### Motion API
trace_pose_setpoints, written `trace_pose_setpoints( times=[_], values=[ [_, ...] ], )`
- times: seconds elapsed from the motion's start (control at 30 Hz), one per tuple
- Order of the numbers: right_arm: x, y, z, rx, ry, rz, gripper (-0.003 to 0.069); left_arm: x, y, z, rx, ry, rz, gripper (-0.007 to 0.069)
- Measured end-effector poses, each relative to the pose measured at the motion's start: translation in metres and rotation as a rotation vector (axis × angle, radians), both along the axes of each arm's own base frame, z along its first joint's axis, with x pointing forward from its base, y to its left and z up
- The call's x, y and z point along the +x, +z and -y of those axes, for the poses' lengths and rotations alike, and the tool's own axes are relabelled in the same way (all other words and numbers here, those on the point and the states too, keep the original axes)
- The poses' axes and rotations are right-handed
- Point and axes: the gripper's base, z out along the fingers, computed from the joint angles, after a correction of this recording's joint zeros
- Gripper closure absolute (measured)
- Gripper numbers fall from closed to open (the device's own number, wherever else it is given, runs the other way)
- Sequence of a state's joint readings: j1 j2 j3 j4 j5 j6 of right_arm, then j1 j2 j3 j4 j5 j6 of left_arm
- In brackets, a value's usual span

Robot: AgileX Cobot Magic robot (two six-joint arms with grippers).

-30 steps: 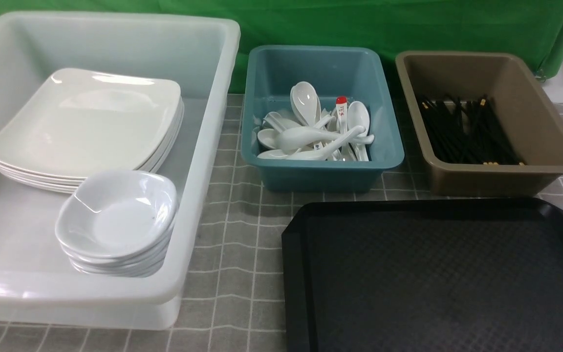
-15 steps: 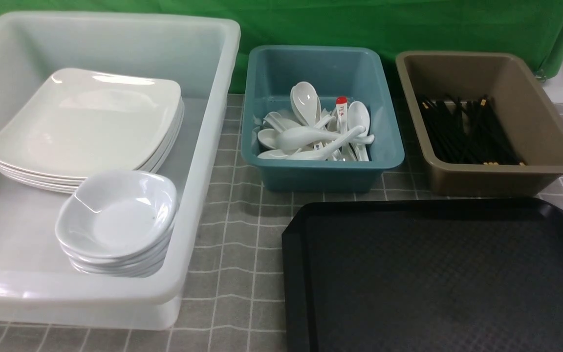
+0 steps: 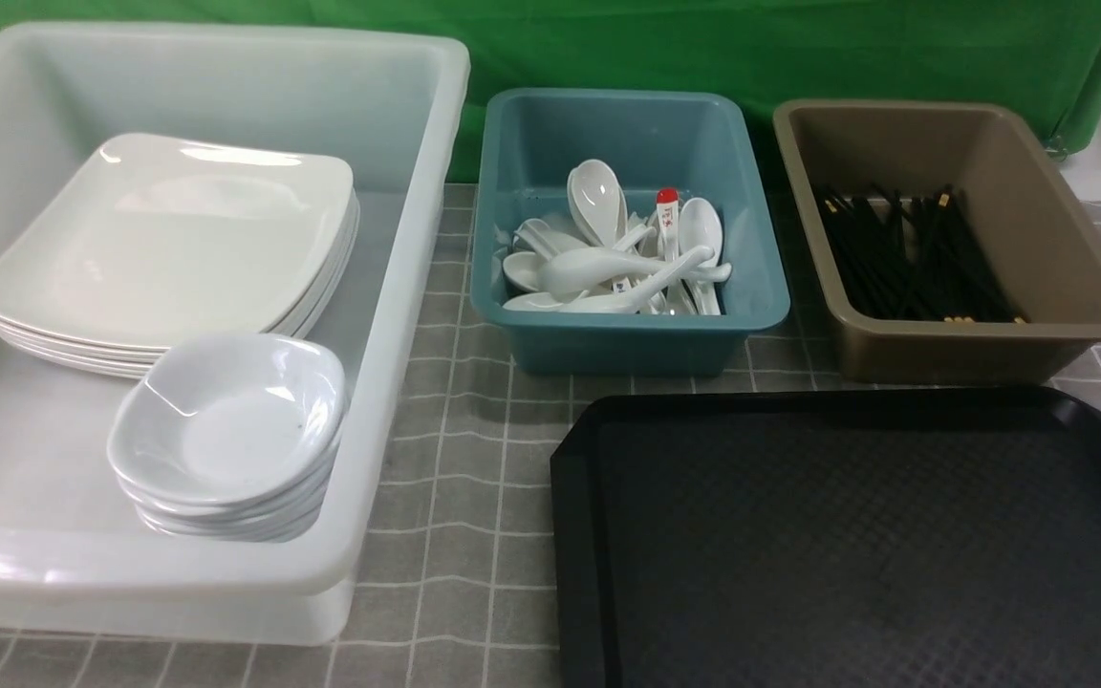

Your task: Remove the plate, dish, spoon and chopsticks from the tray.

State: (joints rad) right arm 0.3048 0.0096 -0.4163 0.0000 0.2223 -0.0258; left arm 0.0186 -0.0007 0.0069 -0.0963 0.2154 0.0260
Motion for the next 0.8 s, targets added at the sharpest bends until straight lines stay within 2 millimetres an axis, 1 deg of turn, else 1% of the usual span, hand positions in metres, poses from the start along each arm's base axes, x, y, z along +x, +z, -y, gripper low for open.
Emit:
trace_pose_setpoints(
  times=[0.07, 0.1, 0.13, 0.17, 0.23, 0.27, 0.3, 0.33, 0.37, 0.4, 0.43, 0.6, 0.8],
  values=[
    [0.004, -0.013, 0.000, -0.019, -0.057, -0.040, 0.0422, 0.000, 0.000, 0.000, 0.000, 0.000, 0.000, 0.0620],
    [0.005, -0.015, 0.000, -0.021, -0.065, -0.045, 0.0422, 0.000, 0.000, 0.000, 0.000, 0.000, 0.000, 0.0620],
    [0.008, -0.023, 0.000, -0.032, -0.099, -0.072, 0.0422, 0.000, 0.000, 0.000, 0.000, 0.000, 0.000, 0.0620],
    [0.017, -0.045, 0.001, -0.051, -0.177, -0.143, 0.0422, 0.000, 0.000, 0.000, 0.000, 0.001, 0.000, 0.0620],
    [0.022, -0.059, 0.002, -0.058, -0.226, -0.191, 0.0422, 0.000, 0.000, 0.000, 0.000, 0.001, 0.000, 0.0620],
    [0.029, -0.087, 0.005, -0.066, -0.285, -0.282, 0.0422, 0.000, 0.000, 0.000, 0.000, 0.001, 0.000, 0.0620],
    [0.031, -0.101, 0.006, -0.069, -0.312, -0.324, 0.0422, 0.000, 0.000, 0.000, 0.000, 0.001, 0.000, 0.0620],
    [0.033, -0.120, 0.008, -0.070, -0.346, -0.388, 0.0422, 0.000, 0.000, 0.000, 0.000, 0.001, 0.000, 0.0620],
    [0.034, -0.123, 0.008, -0.070, -0.351, -0.396, 0.0422, 0.000, 0.000, 0.000, 0.000, 0.001, 0.000, 0.0620],
    [0.034, -0.138, 0.010, -0.070, -0.381, -0.456, 0.0422, 0.000, 0.000, 0.000, 0.000, 0.001, 0.000, 0.0620],
    [0.034, -0.140, 0.011, -0.068, -0.393, -0.461, 0.0422, 0.000, 0.000, 0.000, 0.000, 0.001, 0.001, 0.0620],
    [0.034, -0.140, 0.011, -0.087, -0.395, -0.450, 0.0421, 0.000, 0.000, 0.000, 0.000, 0.001, 0.000, 0.0620],
    [0.034, -0.140, 0.011, -0.069, -0.397, -0.449, 0.0421, 0.000, 0.000, 0.000, 0.004, 0.001, 0.000, 0.0620]
  ],
)
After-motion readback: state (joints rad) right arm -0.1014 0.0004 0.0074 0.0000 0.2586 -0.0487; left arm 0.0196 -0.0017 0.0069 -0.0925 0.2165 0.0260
